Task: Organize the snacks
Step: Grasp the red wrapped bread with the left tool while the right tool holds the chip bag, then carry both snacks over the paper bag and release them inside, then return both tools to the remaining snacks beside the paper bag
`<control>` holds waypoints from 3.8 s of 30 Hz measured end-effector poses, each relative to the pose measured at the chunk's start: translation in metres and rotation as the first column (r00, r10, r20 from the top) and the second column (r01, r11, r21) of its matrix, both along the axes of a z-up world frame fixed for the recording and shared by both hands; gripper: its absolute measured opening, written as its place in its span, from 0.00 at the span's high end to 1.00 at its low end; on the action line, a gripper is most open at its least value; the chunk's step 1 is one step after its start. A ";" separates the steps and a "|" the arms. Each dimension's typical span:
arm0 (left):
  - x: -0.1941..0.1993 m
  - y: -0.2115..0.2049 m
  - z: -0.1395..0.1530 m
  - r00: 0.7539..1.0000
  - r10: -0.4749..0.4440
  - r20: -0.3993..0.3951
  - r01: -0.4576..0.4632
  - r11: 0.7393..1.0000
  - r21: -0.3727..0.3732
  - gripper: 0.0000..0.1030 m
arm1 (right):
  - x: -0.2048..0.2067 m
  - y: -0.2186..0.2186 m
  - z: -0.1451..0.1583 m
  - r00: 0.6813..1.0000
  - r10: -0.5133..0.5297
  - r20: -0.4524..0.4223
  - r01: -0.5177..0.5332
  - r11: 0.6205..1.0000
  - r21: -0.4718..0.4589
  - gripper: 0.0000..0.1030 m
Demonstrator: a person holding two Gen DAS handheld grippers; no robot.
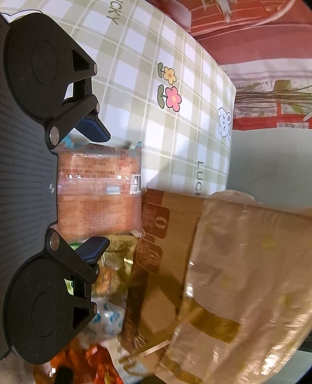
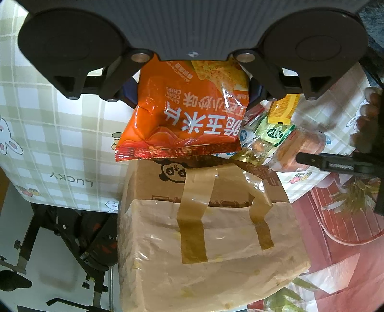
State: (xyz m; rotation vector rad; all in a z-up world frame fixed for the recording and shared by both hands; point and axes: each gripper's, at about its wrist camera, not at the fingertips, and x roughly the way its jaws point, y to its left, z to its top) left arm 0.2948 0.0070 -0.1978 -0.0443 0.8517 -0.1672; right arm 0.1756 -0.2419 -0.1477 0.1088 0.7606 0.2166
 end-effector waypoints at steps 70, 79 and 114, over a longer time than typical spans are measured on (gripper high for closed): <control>0.087 -0.077 0.186 0.899 -0.157 0.409 0.199 0.978 -0.063 0.21 | 0.148 0.003 0.161 0.932 0.050 0.358 -0.051 0.999 -0.006 0.10; 0.011 -0.047 0.177 0.903 -0.129 0.410 0.181 0.979 -0.090 0.21 | 0.067 0.017 0.153 0.913 0.012 0.408 -0.040 0.997 0.061 0.10; -0.106 -0.020 0.079 0.980 -0.042 0.194 0.077 0.982 -0.175 0.35 | -0.062 0.057 0.088 0.958 -0.011 0.286 0.022 0.999 -0.035 0.51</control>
